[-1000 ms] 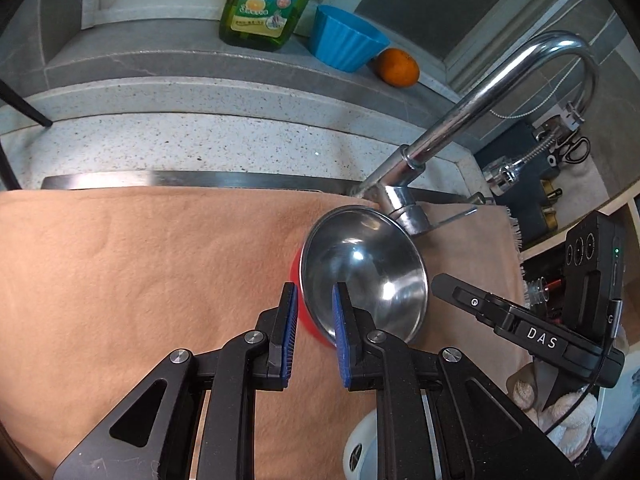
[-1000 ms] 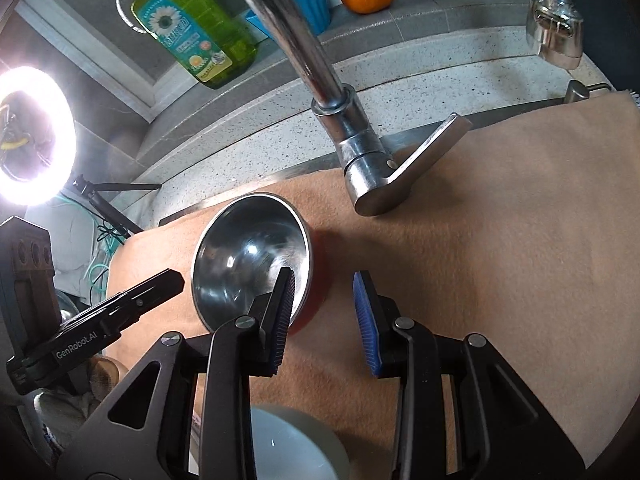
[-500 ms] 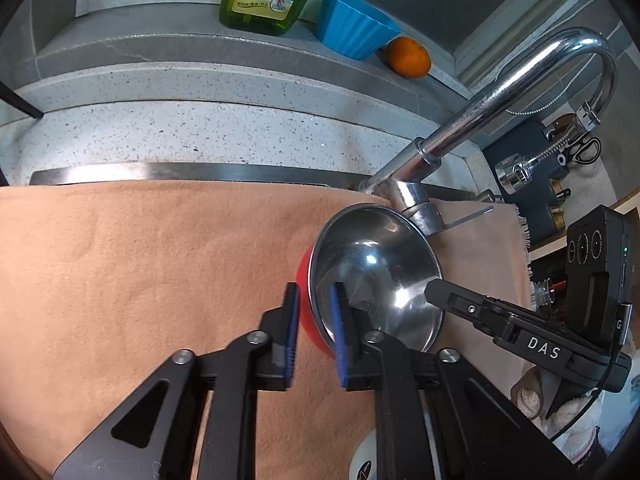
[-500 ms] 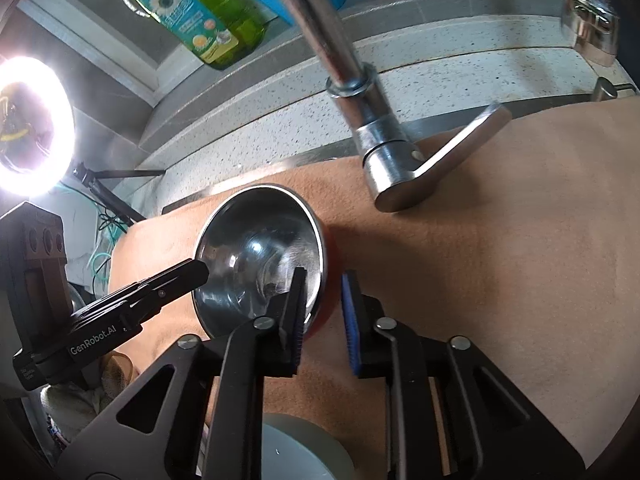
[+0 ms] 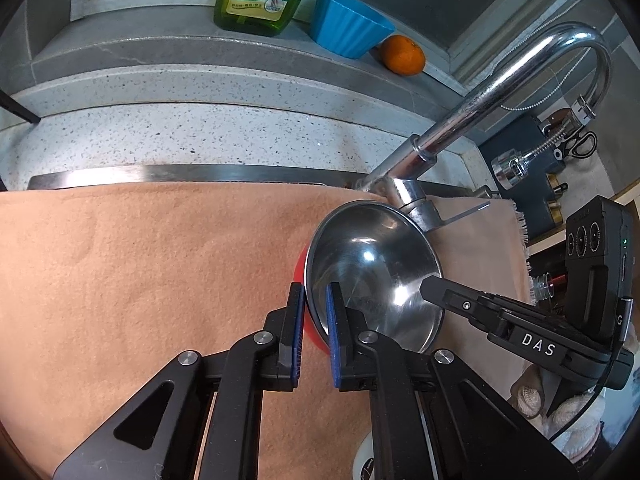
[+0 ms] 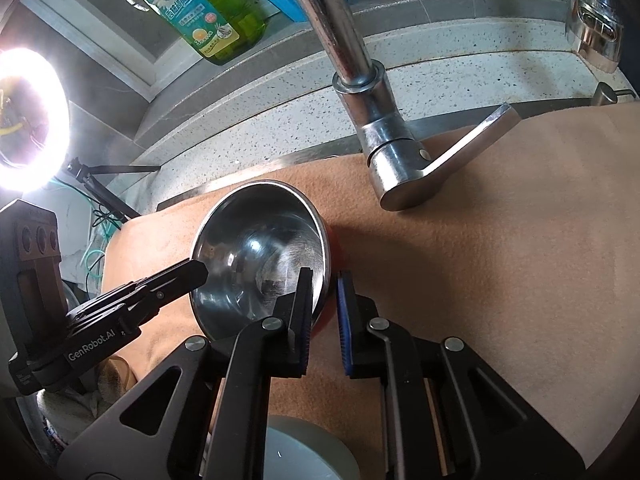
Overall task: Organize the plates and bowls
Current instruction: 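Close both grippers on the rim of the red-bottomed saucepan, then lift the red-bottomed saucepan and lower it into the large steel bowl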
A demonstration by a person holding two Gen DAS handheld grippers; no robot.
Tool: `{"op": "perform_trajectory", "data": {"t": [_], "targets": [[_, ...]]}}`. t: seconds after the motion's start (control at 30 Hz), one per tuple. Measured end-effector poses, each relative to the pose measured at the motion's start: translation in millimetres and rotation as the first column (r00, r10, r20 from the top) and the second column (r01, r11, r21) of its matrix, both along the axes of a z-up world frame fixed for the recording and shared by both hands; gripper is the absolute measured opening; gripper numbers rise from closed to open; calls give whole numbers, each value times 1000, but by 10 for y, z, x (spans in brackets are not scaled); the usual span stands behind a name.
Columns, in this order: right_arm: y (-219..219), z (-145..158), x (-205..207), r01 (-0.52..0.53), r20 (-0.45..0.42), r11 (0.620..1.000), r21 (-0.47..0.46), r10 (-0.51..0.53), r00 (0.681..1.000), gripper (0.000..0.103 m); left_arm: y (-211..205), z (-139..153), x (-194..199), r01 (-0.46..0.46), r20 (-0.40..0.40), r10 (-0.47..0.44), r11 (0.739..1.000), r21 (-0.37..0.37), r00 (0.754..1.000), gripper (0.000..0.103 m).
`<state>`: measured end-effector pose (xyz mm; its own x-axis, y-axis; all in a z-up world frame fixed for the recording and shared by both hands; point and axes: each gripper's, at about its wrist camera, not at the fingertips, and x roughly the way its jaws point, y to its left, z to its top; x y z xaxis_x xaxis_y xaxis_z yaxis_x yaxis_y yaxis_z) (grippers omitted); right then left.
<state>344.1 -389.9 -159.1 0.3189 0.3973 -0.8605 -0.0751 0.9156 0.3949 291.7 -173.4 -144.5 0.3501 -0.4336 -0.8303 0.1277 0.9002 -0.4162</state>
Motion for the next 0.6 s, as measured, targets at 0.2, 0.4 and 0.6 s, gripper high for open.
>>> {"op": "perform_trajectory", "data": {"t": [0.2, 0.4, 0.6], "targets": [[13, 60, -37, -6, 10, 1000, 8, 6, 1000, 12, 45, 76, -49, -5, 20, 5, 1000, -4, 1000, 9], [59, 163, -118, -19, 32, 1000, 12, 19, 999, 12, 115, 160, -139, -11, 42, 11, 1000, -3, 999, 9], [156, 286, -233, -36, 53, 999, 20, 35, 998, 12, 231, 270, -274, -28, 66, 29, 1000, -10, 997, 9]]}}
